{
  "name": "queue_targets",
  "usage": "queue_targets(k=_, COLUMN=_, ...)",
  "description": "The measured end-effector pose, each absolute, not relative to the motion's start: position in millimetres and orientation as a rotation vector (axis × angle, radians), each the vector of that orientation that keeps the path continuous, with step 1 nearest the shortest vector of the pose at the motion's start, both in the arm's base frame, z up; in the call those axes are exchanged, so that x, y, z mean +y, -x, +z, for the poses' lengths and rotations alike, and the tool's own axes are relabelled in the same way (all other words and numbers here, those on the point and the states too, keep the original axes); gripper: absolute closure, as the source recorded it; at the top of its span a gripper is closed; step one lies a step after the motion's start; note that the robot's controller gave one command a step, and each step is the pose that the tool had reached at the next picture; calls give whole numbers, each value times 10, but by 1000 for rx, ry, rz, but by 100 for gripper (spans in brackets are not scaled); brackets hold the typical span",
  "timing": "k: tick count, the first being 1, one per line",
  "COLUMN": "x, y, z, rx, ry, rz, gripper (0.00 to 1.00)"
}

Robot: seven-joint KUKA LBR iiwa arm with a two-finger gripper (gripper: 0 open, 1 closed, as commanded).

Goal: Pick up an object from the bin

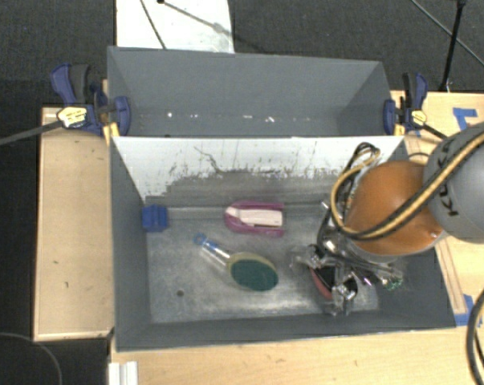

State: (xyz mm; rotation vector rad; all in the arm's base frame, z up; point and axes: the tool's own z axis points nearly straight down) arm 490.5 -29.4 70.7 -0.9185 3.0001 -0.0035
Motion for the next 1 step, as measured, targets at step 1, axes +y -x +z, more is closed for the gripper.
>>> queue_targets(k=1, x=-1142, y=-4947, z=704, rx=3021, ry=846, rz=-6, gripper=0)
